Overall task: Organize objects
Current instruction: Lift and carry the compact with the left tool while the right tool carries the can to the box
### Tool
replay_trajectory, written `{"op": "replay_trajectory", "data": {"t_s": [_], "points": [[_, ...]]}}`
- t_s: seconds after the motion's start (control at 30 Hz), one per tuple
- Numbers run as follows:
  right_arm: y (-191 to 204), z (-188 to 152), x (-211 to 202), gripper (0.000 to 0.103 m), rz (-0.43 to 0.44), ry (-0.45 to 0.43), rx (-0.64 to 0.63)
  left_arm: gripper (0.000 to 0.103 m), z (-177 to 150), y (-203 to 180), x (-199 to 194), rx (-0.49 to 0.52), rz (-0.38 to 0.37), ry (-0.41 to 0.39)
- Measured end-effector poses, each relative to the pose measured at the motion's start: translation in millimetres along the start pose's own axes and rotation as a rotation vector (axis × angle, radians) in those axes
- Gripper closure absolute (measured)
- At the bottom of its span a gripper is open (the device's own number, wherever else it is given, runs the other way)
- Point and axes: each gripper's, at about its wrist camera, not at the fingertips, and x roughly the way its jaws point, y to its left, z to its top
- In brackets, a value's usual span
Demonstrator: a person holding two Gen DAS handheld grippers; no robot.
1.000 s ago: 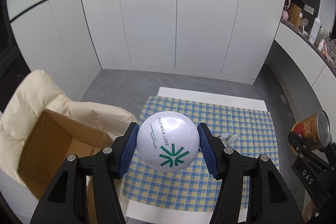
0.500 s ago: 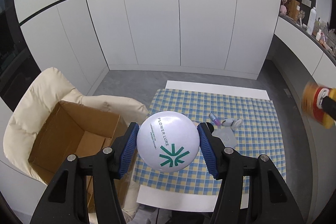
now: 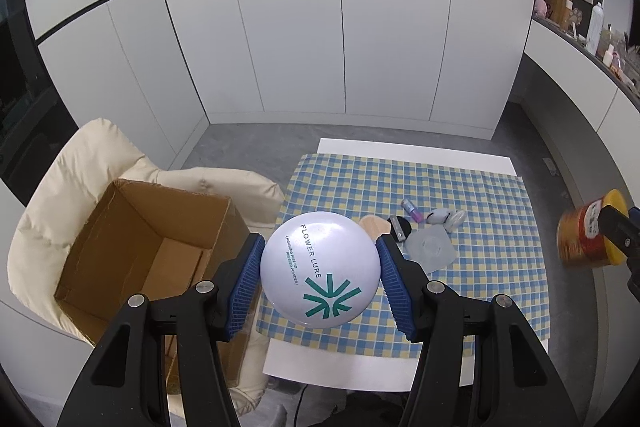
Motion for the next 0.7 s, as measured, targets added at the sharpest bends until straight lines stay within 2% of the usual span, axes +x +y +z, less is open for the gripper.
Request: {"op": "replay_trajectory", "data": {"t_s": [0.37,0.7], "points": [[-6,-17,-18,0.043,0.005,-0.014,-0.005,0.045,-12,-2,-11,0.036,0.001,-0.017],[-1,-66,-33,0.043,0.039,0.024,-0.042,0.045,-62,22,-24,0.004,-0.025,0.035]]}}
